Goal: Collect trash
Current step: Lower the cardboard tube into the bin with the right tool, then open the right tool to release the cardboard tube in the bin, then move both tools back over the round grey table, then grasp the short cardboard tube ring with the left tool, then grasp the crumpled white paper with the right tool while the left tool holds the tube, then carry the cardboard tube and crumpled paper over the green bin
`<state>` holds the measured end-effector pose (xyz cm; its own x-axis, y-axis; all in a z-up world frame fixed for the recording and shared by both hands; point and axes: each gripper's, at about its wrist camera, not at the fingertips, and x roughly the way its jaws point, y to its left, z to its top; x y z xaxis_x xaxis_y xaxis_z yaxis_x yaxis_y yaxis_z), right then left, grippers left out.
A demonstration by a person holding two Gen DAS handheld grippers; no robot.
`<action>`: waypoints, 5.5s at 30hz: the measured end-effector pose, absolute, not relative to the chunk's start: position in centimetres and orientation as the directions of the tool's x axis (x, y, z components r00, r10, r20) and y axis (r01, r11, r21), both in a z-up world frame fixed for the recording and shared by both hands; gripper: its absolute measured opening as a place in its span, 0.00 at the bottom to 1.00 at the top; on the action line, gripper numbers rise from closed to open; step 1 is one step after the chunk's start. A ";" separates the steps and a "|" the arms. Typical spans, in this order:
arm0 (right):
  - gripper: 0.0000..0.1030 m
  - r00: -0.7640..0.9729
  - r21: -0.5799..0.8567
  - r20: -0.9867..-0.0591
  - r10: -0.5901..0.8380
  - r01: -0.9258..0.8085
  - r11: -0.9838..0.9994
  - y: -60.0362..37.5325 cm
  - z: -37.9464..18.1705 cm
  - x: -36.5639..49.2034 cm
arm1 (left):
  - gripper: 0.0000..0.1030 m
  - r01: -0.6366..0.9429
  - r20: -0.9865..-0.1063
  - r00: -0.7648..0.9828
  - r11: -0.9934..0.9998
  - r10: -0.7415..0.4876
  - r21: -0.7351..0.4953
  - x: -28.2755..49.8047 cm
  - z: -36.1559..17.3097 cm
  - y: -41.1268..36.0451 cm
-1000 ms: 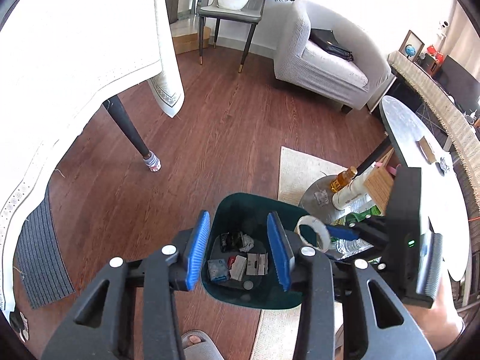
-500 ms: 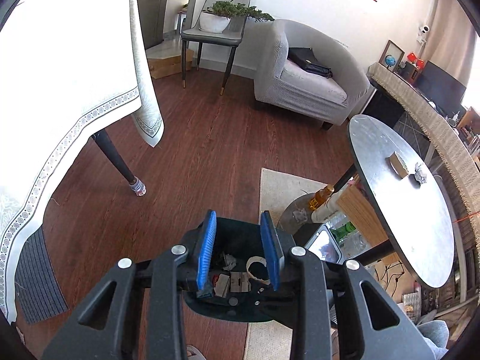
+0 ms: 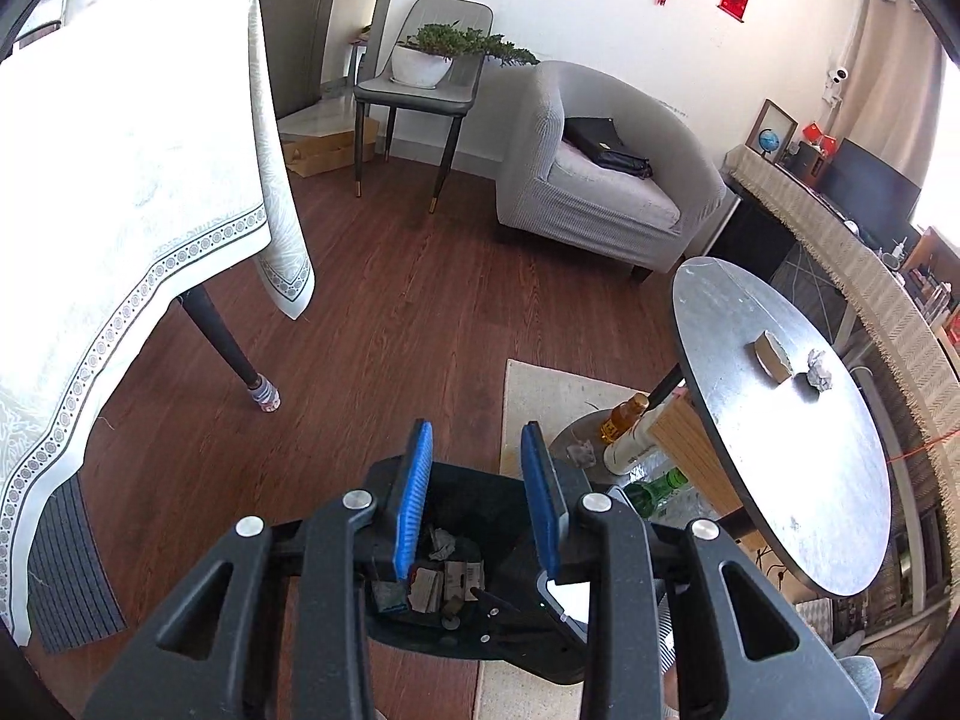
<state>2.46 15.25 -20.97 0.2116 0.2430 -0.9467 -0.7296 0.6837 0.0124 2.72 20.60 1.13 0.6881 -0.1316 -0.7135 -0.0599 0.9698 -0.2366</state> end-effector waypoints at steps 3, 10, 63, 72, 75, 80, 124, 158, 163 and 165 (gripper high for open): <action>0.51 0.221 0.019 -0.939 0.262 -0.729 0.684 14.9 -20.0 2.3 | 0.31 -0.061 -0.708 0.693 0.968 -0.135 -0.244 2.9 1.4 20.6; 0.51 0.272 0.026 -0.906 0.324 -0.729 0.684 13.8 -16.2 1.9 | 0.31 -0.052 -0.686 0.713 0.964 -0.146 -0.260 3.1 2.4 20.0; 0.75 0.672 0.008 -0.702 0.236 -0.324 0.946 -15.1 -1.0 3.5 | 0.57 0.233 -0.658 0.691 0.954 -0.299 -0.188 10.0 2.2 -0.8; 0.77 0.681 -0.002 -0.710 0.183 -0.261 0.965 -19.7 -1.5 2.8 | 0.67 0.274 -0.671 0.664 0.942 -0.330 -0.192 11.5 1.0 -5.4; 0.78 0.679 0.003 -0.714 0.173 -0.243 0.970 -20.9 -1.8 2.7 | 0.75 0.277 -0.680 0.660 0.944 -0.321 -0.176 12.0 0.4 -6.8; 0.78 0.679 0.014 -0.714 0.169 -0.227 0.974 -22.5 -2.1 2.4 | 0.76 0.290 -0.690 0.652 0.944 -0.313 -0.154 13.0 -0.4 -9.2; 0.78 0.638 0.030 -0.745 0.195 -0.260 0.965 -22.7 -3.1 10.0 | 0.40 0.161 -0.740 0.643 0.979 -0.198 -0.122 18.4 -2.1 -9.8; 0.48 0.643 0.052 -0.720 0.260 -0.324 0.945 -16.4 -0.5 10.6 | 0.40 0.138 -0.702 0.669 0.968 -0.246 -0.208 13.9 1.1 1.1; 0.48 0.633 0.068 -0.706 0.318 -0.386 0.920 -13.2 0.7 8.4 | 0.40 0.117 -0.704 0.678 0.976 -0.212 -0.181 12.2 1.4 3.0; 0.48 0.620 0.081 -0.707 0.342 -0.408 0.909 -12.1 0.7 7.6 | 0.40 0.108 -0.707 0.676 0.977 -0.207 -0.183 11.6 1.3 3.9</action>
